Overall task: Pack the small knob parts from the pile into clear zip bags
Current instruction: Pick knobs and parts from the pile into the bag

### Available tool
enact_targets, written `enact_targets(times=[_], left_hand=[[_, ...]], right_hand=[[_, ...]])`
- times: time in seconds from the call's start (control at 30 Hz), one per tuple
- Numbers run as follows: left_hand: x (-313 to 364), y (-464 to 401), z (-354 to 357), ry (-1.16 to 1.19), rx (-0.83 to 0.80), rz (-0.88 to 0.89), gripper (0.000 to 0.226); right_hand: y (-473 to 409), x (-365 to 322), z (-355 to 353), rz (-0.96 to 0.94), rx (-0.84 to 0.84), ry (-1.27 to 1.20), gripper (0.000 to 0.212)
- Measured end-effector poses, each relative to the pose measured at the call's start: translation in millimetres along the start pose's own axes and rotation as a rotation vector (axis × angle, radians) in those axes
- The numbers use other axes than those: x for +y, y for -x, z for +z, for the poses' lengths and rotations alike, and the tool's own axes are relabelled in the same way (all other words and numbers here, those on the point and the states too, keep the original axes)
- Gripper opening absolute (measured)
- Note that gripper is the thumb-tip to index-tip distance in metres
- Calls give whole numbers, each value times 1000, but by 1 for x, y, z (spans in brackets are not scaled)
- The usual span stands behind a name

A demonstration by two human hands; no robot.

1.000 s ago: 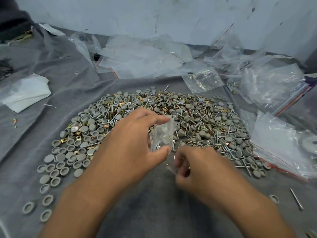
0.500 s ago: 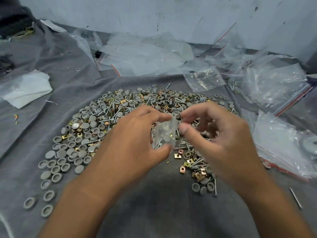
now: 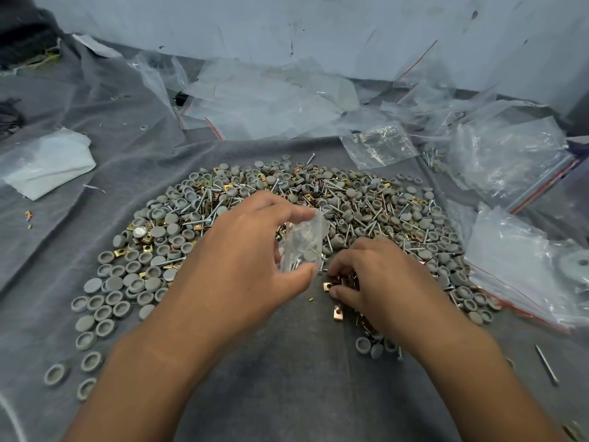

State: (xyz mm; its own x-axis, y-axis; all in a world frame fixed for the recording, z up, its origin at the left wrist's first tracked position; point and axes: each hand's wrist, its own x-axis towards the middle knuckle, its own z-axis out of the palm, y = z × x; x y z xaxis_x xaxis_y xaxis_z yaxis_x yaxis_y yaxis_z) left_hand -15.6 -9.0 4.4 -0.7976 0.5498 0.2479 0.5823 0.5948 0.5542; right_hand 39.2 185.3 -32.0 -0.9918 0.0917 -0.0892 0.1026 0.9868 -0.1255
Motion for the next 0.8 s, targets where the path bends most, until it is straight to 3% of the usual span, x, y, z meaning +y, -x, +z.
enact_targets(times=[0.17, 0.47, 0.7, 0.8], left_hand=[[-1, 1, -2, 13, 2, -6, 56], [0, 1, -2, -2, -6, -9, 58], [-1, 0, 0, 2, -2, -8, 57], [-1, 0, 0, 5, -8, -7, 58]], right_hand=[[1, 0, 2, -18, -53, -74, 14], [2, 6, -5, -37, -1, -283, 17], [-1, -2, 3, -82, 9, -84, 11], [0, 3, -4, -74, 59, -269, 8]])
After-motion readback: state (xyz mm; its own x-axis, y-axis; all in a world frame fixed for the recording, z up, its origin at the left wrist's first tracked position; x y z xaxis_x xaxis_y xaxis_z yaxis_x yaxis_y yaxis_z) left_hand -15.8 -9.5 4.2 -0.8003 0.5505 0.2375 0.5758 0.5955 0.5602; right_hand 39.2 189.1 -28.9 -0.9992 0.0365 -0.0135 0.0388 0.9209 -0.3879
